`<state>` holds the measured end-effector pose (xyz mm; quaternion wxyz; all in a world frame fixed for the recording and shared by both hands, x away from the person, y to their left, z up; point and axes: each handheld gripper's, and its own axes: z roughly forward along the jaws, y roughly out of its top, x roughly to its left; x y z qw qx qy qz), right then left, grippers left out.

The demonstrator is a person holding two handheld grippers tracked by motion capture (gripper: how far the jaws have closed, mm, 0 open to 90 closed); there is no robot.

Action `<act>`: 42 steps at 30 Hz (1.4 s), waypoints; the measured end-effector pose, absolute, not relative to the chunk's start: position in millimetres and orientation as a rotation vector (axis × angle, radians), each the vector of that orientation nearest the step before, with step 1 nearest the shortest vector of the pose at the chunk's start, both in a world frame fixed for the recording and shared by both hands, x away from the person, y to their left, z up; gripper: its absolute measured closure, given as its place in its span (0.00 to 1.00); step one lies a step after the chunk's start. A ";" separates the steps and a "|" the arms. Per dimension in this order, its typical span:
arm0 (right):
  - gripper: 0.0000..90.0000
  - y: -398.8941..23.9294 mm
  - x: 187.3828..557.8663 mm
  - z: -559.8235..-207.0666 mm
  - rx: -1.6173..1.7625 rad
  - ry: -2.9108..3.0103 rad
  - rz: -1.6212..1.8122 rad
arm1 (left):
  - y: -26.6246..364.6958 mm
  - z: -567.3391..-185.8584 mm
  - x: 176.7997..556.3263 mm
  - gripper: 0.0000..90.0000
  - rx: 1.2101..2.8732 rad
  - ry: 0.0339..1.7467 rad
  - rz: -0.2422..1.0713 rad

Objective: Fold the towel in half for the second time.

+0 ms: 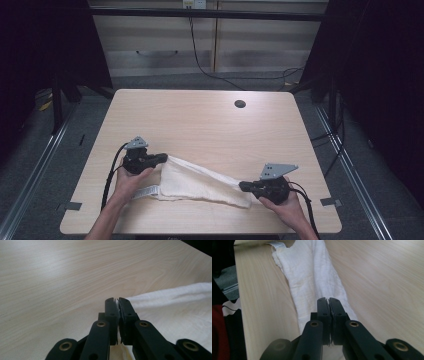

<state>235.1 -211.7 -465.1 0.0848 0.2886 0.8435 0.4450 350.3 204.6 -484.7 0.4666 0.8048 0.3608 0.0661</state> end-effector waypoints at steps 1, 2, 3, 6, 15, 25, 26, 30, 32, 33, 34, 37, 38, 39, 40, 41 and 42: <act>0.98 -211.2 233.0 -465.1 0.864 2.518 1.324 | 204.4 -484.5 350.0 0.96 1.976 0.883 0.163; 0.98 -210.6 231.3 -465.8 0.855 2.526 1.323 | 204.0 -484.6 350.0 0.96 1.977 0.879 0.162; 0.98 -209.8 229.5 -466.8 0.850 2.537 1.309 | 203.4 -484.8 349.8 0.96 1.981 0.875 0.159; 0.98 -207.4 225.9 -472.3 0.849 2.571 1.296 | 202.5 -485.3 350.0 0.96 1.984 0.875 0.160; 0.98 -198.1 227.1 -493.3 0.883 2.687 1.177 | 200.0 -484.5 348.8 0.96 1.981 0.866 0.162; 0.98 -202.0 237.0 -493.8 0.971 2.665 1.109 | 182.2 -469.7 347.8 0.96 1.943 0.803 0.179; 0.98 -202.8 237.9 -493.4 0.981 2.661 1.099 | 180.3 -467.1 347.0 0.96 1.941 0.792 0.177; 0.98 -203.6 239.1 -493.1 1.007 2.651 1.093 | 172.5 -459.3 342.3 0.96 1.946 0.738 0.173; 0.98 -202.9 238.3 -492.5 1.019 2.648 1.078 | 171.3 -454.9 338.6 0.96 1.947 0.712 0.175; 0.98 -203.4 238.7 -492.3 1.014 2.646 1.072 | 171.5 -452.6 336.4 0.96 1.949 0.699 0.172; 0.98 -204.4 239.2 -492.2 1.027 2.637 1.066 | 171.8 -450.7 333.9 0.96 1.950 0.686 0.167; 0.98 -208.9 241.0 -492.8 1.050 2.621 1.073 | 173.9 -447.0 325.3 0.96 1.964 0.650 0.175; 0.98 -209.7 241.0 -492.9 1.063 2.617 1.079 | 174.9 -446.7 322.4 0.96 1.966 0.648 0.180; 0.98 -210.2 240.6 -493.1 1.074 2.612 1.079 | 175.7 -446.8 319.4 0.96 1.966 0.641 0.176; 0.98 -210.0 240.5 -493.0 1.077 2.611 1.078 | 175.6 -446.9 316.3 0.96 1.979 0.631 0.183; 0.98 -209.1 240.3 -493.2 1.078 2.608 1.081 | 174.9 -447.2 313.3 0.95 1.995 0.624 0.185; 0.98 -208.8 240.1 -492.6 1.070 2.608 1.065 | 174.7 -447.5 310.3 0.95 2.002 0.619 0.186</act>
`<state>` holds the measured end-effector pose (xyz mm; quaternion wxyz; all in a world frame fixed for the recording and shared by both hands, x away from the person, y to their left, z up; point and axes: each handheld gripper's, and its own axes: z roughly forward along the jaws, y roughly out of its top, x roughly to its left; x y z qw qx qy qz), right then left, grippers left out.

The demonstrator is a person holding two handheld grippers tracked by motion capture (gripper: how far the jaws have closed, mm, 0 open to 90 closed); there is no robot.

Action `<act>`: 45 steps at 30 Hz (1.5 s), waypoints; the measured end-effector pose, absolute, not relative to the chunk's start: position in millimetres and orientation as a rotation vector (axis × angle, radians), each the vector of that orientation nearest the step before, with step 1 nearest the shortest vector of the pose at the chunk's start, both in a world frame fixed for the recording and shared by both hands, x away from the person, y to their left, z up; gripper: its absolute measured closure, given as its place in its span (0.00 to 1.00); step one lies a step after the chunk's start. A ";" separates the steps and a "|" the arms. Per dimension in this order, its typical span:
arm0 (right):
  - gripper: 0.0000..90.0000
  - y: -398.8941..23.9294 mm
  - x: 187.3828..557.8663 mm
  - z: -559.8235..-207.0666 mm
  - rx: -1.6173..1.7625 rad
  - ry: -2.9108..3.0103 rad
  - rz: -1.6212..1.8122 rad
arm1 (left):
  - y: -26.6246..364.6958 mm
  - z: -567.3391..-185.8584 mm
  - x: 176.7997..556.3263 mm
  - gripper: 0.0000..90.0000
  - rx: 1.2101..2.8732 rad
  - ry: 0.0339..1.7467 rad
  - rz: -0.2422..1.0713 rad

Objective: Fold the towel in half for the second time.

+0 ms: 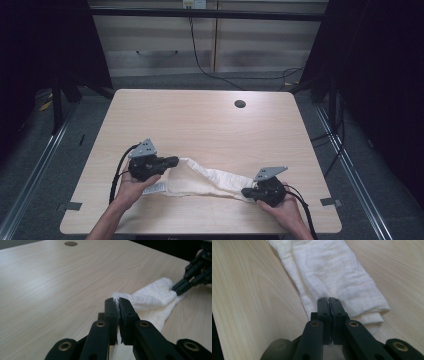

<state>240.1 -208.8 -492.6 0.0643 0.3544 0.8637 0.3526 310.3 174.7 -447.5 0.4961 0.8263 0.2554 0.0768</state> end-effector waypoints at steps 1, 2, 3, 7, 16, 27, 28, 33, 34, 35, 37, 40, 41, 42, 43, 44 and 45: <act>0.98 -208.7 240.1 -492.8 1.069 2.604 1.065 | 174.8 -447.6 307.0 0.96 2.003 0.612 0.180; 0.98 -208.7 239.7 -493.3 1.073 2.601 1.075 | 175.1 -448.0 303.2 0.95 2.003 0.602 0.169; 0.98 -208.5 238.8 -493.3 1.079 2.595 1.072 | 175.7 -448.6 299.7 0.96 2.010 0.592 0.164; 0.98 -209.4 239.3 -493.6 1.083 2.593 1.079 | 182.5 -454.8 286.0 0.96 2.040 0.580 0.146; 0.98 -209.5 237.7 -494.0 1.104 2.585 1.083 | 179.1 -481.2 262.7 0.96 2.189 0.561 0.102; 0.98 -213.3 231.5 -485.4 1.072 2.539 1.059 | 180.2 -494.4 264.4 0.96 2.260 0.597 0.119; 0.98 -214.8 229.7 -483.6 1.072 2.524 1.064 | 179.3 -494.8 263.5 0.96 2.255 0.602 0.117; 0.98 -220.3 219.2 -483.5 1.059 2.516 1.048 | 180.1 -495.0 263.4 0.96 2.259 0.613 0.129; 0.98 -220.9 216.7 -485.2 1.071 2.520 1.022 | 180.2 -495.1 263.2 0.96 2.256 0.616 0.130; 0.98 -222.0 215.0 -487.2 1.077 2.527 1.007 | 180.9 -495.0 263.4 0.96 2.261 0.612 0.133; 0.98 -223.7 212.2 -488.8 1.105 2.512 1.006 | 181.0 -495.2 264.7 0.96 2.256 0.629 0.137; 0.98 -224.1 212.7 -490.0 1.113 2.494 0.993 | 182.7 -496.7 266.5 0.96 2.240 0.632 0.133; 0.98 -224.8 214.1 -490.4 1.117 2.482 0.991 | 183.1 -496.7 267.3 0.96 2.242 0.638 0.144; 0.98 -225.9 215.8 -490.1 1.126 2.476 0.975 | 182.9 -497.2 269.5 0.96 2.240 0.635 0.149; 0.98 -226.5 218.0 -490.5 1.145 2.469 0.982 | 182.2 -497.1 271.2 0.96 2.239 0.642 0.151; 0.98 -227.1 220.4 -490.9 1.150 2.460 0.979 | 181.4 -497.8 273.4 0.96 2.234 0.639 0.163; 0.98 -227.2 223.4 -491.0 1.146 2.457 0.977 | 180.9 -498.1 275.2 0.96 2.227 0.648 0.162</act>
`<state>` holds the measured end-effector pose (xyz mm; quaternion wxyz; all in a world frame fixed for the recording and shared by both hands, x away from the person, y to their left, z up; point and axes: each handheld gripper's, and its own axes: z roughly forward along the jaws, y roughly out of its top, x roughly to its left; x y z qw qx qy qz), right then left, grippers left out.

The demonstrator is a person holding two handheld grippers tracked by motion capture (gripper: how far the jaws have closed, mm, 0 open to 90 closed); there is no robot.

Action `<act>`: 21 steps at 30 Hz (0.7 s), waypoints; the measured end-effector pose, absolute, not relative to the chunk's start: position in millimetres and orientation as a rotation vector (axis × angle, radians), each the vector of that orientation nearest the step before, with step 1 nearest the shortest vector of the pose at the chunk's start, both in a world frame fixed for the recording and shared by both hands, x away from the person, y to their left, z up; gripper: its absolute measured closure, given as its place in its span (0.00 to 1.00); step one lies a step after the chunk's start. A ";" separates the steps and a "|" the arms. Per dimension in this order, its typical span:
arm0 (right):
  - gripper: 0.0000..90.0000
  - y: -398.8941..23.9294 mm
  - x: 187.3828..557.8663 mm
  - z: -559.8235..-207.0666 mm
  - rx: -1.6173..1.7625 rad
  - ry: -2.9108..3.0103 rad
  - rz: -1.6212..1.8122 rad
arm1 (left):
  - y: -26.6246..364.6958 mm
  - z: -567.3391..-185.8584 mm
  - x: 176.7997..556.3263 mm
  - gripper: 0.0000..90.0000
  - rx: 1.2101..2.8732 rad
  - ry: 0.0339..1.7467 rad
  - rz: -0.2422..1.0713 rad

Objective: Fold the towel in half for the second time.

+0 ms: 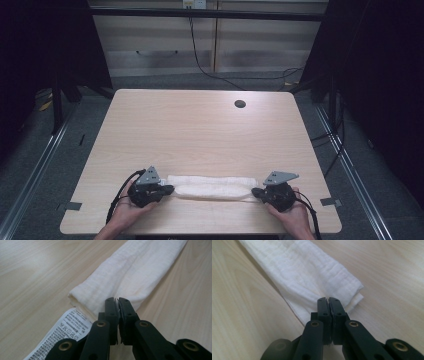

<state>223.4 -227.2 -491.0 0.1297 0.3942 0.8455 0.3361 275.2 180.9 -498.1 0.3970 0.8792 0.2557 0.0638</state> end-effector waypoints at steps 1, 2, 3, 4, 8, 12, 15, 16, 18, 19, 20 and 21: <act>0.98 -226.9 226.2 -491.1 1.146 2.449 0.972 | 180.8 -498.5 276.9 0.96 2.221 0.660 0.157; 0.98 -226.9 228.8 -491.4 1.152 2.438 0.966 | 180.2 -499.0 277.4 0.96 2.213 0.670 0.163; 0.98 -227.1 232.0 -491.8 1.158 2.432 0.970 | 180.0 -499.2 277.9 0.96 2.212 0.672 0.171; 0.98 -227.4 235.6 -492.1 1.164 2.429 0.976 | 180.2 -499.7 278.7 0.96 2.205 0.674 0.167; 0.97 -227.4 249.2 -493.8 1.215 2.389 0.989 | 182.7 -500.3 281.5 0.94 2.173 0.719 0.182; 0.87 -227.7 249.9 -492.3 1.242 2.381 0.999 | 185.4 -497.3 278.4 0.87 2.150 0.727 0.175; 0.81 -231.1 243.8 -490.2 1.253 2.382 1.022 | 192.5 -494.3 277.9 0.81 2.105 0.747 0.129; 0.80 -232.6 242.1 -489.0 1.248 2.378 1.025 | 195.1 -492.9 277.3 0.80 2.088 0.752 0.116; 0.75 -235.9 238.5 -485.1 1.265 2.360 1.066 | 200.3 -489.2 275.5 0.77 2.056 0.756 0.088; 0.72 -237.9 236.8 -482.4 1.268 2.352 1.094 | 202.7 -486.9 274.1 0.76 2.040 0.756 0.085; 0.71 -239.5 234.7 -479.3 1.271 2.343 1.121 | 205.7 -484.4 273.1 0.75 2.027 0.757 0.083; 0.68 -241.5 232.2 -475.7 1.271 2.332 1.142 | 208.5 -482.2 272.3 0.74 2.009 0.765 0.077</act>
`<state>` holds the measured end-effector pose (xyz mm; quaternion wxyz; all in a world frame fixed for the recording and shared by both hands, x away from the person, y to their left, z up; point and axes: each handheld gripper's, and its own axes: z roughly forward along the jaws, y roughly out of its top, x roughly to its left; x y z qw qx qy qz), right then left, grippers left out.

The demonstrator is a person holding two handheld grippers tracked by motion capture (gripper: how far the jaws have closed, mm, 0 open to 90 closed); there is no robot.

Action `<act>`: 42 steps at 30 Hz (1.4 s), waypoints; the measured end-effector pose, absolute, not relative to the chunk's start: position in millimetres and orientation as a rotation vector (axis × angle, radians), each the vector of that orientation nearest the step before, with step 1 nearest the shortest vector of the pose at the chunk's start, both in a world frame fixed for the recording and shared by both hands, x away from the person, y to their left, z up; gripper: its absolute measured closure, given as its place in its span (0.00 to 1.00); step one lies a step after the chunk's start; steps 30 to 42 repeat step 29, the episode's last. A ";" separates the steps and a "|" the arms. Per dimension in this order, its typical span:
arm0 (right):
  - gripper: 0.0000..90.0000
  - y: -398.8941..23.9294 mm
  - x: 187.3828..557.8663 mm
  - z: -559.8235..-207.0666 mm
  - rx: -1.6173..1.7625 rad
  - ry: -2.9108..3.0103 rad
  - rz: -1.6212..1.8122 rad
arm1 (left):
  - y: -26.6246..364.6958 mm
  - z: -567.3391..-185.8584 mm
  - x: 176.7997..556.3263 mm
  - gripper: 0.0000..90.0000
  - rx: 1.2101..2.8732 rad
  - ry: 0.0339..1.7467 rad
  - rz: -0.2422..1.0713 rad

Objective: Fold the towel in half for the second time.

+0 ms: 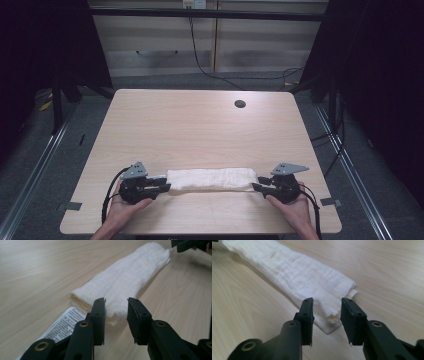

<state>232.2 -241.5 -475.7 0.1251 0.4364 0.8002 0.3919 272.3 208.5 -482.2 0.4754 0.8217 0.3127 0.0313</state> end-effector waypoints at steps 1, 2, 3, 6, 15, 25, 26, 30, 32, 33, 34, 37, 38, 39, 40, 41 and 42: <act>0.67 -243.8 229.8 -472.2 1.278 2.320 1.166 | 211.2 -480.3 271.6 0.72 1.995 0.773 0.075; 0.66 -246.4 227.7 -468.8 1.275 2.310 1.189 | 214.3 -479.1 271.3 0.71 1.992 0.773 0.077; 0.65 -249.1 225.4 -465.3 1.278 2.296 1.201 | 217.6 -478.2 271.0 0.70 1.992 0.780 0.075; 0.61 -259.2 221.1 -456.6 1.293 2.254 1.258 | 228.8 -477.3 270.9 0.61 1.983 0.825 0.072; 0.55 -280.3 211.0 -461.6 1.351 2.144 1.304 | 268.5 -479.6 271.4 0.42 1.912 0.996 0.125; 0.41 -310.5 204.6 -475.0 1.448 1.977 1.198 | 289.5 -489.0 278.0 0.28 1.882 1.107 0.191; 0.40 -314.8 204.6 -476.3 1.467 1.959 1.217 | 291.4 -489.5 278.2 0.27 1.877 1.117 0.204; 0.37 -320.0 202.8 -480.0 1.494 1.941 1.191 | 295.4 -492.7 278.8 0.23 1.863 1.149 0.205; 0.37 -320.0 202.8 -480.0 1.494 1.941 1.191 | 295.4 -492.7 278.8 0.23 1.863 1.149 0.205; 0.37 -320.0 202.8 -480.0 1.494 1.941 1.191 | 295.4 -492.7 278.8 0.23 1.863 1.149 0.205; 0.37 -320.0 202.8 -480.0 1.494 1.941 1.191 | 295.4 -492.7 278.8 0.23 1.863 1.149 0.205; 0.37 -320.0 202.8 -480.0 1.494 1.941 1.191 | 295.4 -492.7 278.8 0.23 1.863 1.149 0.205; 0.37 -320.0 202.8 -480.0 1.494 1.941 1.191 | 295.4 -492.7 278.8 0.23 1.863 1.149 0.205; 0.37 -320.0 202.8 -480.0 1.494 1.941 1.191 | 295.4 -492.7 278.8 0.23 1.863 1.149 0.205; 0.37 -320.0 202.8 -480.0 1.494 1.941 1.191 | 295.4 -492.7 278.8 0.23 1.863 1.149 0.205; 0.37 -320.0 202.8 -480.0 1.494 1.941 1.191 | 295.4 -492.7 278.8 0.23 1.863 1.149 0.205; 0.37 -320.0 202.8 -480.0 1.494 1.941 1.191 | 295.4 -492.7 278.8 0.23 1.863 1.149 0.205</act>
